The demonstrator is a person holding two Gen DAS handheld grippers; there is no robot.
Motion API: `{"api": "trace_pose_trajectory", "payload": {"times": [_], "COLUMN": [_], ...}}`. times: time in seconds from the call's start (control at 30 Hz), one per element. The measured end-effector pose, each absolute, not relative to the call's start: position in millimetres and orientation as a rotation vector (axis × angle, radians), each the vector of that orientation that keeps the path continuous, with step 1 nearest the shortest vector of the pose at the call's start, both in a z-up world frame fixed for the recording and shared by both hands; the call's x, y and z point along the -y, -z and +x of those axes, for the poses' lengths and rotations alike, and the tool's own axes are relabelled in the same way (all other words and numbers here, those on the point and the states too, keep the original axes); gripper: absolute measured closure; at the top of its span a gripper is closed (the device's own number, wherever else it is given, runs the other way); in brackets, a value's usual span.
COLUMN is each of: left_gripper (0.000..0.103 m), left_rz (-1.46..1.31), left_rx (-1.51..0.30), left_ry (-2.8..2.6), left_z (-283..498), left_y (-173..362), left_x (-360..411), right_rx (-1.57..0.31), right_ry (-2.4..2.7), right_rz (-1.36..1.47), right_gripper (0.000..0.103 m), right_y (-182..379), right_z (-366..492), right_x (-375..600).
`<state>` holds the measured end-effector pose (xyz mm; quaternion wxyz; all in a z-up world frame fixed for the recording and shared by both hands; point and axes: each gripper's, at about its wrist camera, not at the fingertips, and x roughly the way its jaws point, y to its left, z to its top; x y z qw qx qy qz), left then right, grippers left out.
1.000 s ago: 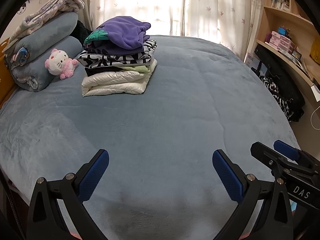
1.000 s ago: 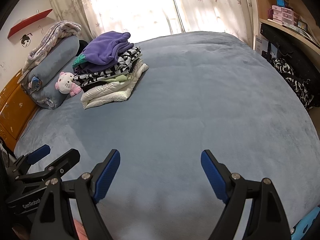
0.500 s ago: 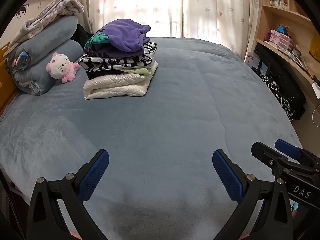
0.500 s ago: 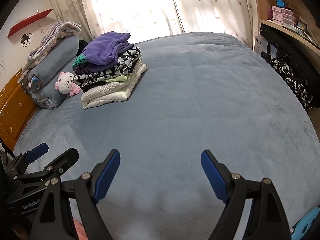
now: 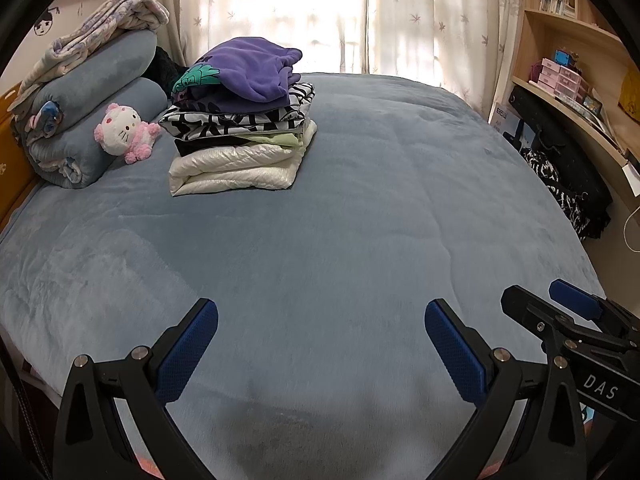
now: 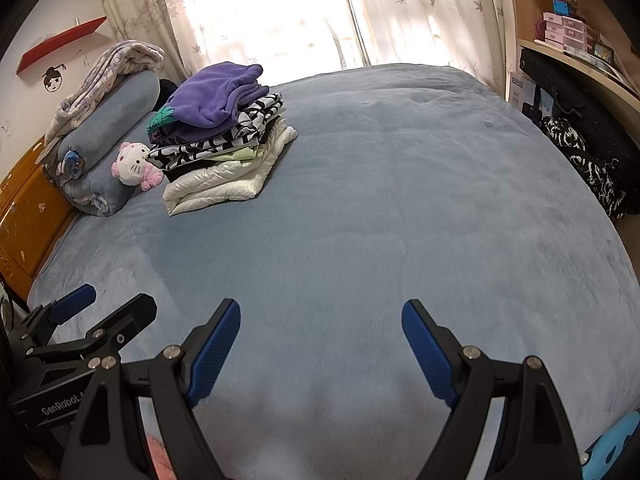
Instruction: Fold large clothes
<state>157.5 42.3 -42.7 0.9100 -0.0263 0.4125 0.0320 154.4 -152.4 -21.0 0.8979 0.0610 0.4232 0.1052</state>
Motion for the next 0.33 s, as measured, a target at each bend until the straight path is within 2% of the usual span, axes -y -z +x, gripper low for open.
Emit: {"api": "trace_pose_trajectory", "payload": {"times": [0.33], "left_gripper": [0.001], "left_rz": [-0.045], "left_rx": [-0.853], "left_ry": [-0.072], "left_z": [148.9], "left_y": [41.8], "left_x": [-41.3], "right_rx": [-0.874], "right_ry": [-0.219], "right_rz": [0.127], "right_gripper": [0.020], "right_y": [20.9], "right_z": [150.8], "right_x": [151.1]}}
